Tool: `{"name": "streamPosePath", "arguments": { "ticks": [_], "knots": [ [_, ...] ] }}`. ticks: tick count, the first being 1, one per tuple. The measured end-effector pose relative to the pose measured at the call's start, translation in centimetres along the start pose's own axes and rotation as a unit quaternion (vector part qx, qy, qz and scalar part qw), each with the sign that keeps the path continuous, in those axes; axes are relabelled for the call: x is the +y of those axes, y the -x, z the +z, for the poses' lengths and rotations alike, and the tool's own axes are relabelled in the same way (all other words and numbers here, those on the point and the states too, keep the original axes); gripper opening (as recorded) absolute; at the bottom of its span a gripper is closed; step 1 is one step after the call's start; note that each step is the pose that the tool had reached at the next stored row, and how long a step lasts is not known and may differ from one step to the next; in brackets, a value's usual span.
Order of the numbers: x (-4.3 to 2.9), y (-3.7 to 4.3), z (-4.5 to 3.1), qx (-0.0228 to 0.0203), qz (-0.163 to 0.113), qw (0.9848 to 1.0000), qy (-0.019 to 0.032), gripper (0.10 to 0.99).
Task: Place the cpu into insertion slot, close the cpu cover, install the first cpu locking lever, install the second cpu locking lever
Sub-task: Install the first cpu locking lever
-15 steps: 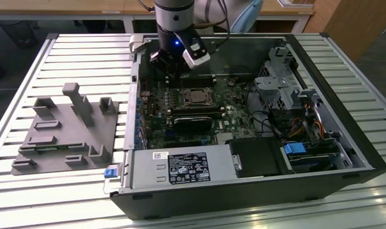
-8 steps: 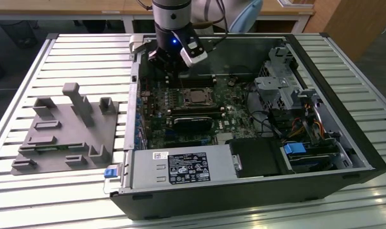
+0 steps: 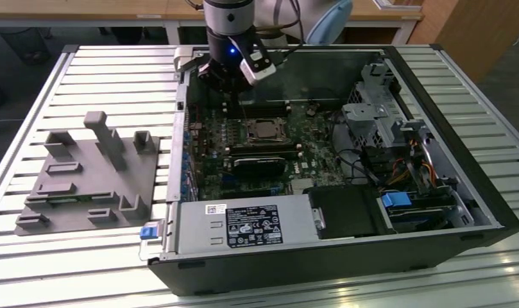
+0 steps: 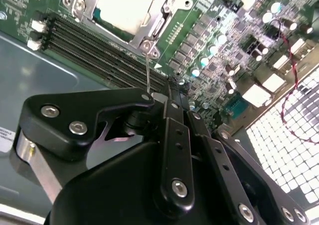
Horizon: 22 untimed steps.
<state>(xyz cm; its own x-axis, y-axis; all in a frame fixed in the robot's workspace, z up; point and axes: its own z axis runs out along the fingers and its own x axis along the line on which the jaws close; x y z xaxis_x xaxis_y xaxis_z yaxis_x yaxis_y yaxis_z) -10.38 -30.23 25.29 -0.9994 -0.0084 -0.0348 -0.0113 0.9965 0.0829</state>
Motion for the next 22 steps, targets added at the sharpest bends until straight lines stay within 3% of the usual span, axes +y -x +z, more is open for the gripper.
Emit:
{"name": "streamPosePath", "arguments": {
  "ticks": [8,14,22],
  "knots": [
    [0.13,0.05,0.05,0.0001,0.0,1.0,0.0,0.125],
    [0.12,0.63,0.08,0.0,0.0,1.0,0.0,0.125],
    [0.1,1.98,0.2,0.0001,0.0,1.0,0.0,0.125]
  ]
}}
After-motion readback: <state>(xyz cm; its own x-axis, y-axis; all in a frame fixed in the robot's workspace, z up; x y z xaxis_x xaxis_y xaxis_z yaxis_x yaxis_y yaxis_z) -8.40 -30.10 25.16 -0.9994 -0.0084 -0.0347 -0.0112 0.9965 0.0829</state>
